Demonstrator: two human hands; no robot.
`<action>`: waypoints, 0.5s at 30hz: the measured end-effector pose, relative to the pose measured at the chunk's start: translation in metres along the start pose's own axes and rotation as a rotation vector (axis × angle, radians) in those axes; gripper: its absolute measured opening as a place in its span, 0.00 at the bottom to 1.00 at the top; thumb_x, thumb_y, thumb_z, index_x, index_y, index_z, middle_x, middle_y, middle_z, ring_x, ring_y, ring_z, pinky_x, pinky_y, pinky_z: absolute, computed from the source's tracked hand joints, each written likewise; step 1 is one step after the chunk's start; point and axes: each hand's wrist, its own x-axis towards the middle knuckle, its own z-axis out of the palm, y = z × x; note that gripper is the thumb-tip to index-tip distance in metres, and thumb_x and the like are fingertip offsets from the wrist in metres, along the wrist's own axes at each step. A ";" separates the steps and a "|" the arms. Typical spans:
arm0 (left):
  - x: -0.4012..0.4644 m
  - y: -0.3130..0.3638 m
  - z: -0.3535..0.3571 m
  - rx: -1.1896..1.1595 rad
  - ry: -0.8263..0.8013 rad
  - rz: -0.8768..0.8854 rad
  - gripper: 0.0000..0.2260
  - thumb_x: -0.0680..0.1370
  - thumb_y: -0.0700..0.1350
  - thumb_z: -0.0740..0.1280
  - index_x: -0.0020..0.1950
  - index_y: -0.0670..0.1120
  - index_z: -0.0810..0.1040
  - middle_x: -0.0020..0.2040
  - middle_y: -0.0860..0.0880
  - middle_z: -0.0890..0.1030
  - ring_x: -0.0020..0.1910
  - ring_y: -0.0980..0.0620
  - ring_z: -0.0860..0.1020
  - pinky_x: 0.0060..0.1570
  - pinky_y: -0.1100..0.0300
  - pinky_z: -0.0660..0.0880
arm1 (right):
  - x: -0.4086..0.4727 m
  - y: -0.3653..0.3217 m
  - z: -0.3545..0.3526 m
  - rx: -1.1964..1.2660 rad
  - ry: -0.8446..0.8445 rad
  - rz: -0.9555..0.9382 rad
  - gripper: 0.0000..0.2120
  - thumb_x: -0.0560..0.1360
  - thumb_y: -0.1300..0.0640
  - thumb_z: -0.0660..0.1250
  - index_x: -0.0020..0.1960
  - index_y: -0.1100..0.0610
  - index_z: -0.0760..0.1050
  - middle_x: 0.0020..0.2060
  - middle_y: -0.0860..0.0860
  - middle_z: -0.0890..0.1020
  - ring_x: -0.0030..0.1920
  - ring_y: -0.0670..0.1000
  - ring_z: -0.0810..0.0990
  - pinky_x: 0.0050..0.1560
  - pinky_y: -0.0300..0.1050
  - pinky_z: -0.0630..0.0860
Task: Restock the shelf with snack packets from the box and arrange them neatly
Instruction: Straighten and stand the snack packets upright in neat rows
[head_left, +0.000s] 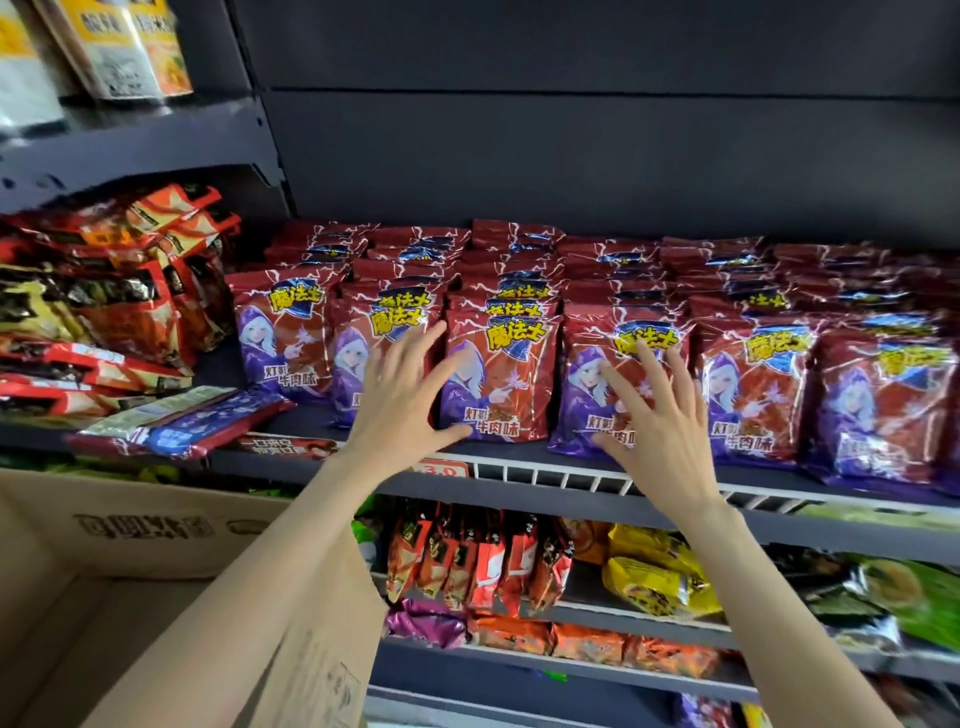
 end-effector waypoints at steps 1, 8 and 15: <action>0.003 0.004 0.003 0.017 -0.055 -0.014 0.44 0.64 0.66 0.72 0.74 0.56 0.56 0.76 0.45 0.55 0.74 0.43 0.53 0.65 0.31 0.58 | 0.001 0.003 0.000 0.003 -0.054 -0.009 0.38 0.67 0.48 0.76 0.73 0.47 0.64 0.75 0.54 0.60 0.75 0.62 0.53 0.68 0.66 0.59; 0.016 0.003 0.010 0.099 -0.191 -0.013 0.51 0.63 0.68 0.70 0.76 0.60 0.43 0.78 0.51 0.43 0.76 0.45 0.43 0.65 0.29 0.51 | 0.004 0.014 -0.004 -0.004 -0.130 -0.075 0.42 0.63 0.54 0.79 0.73 0.46 0.64 0.75 0.53 0.61 0.74 0.64 0.56 0.67 0.65 0.62; 0.014 -0.001 0.007 0.154 -0.236 0.019 0.49 0.66 0.67 0.69 0.75 0.61 0.39 0.77 0.54 0.38 0.76 0.46 0.41 0.67 0.33 0.50 | 0.009 0.011 -0.006 -0.061 -0.143 -0.120 0.43 0.61 0.56 0.81 0.71 0.48 0.64 0.74 0.55 0.62 0.74 0.62 0.57 0.66 0.67 0.63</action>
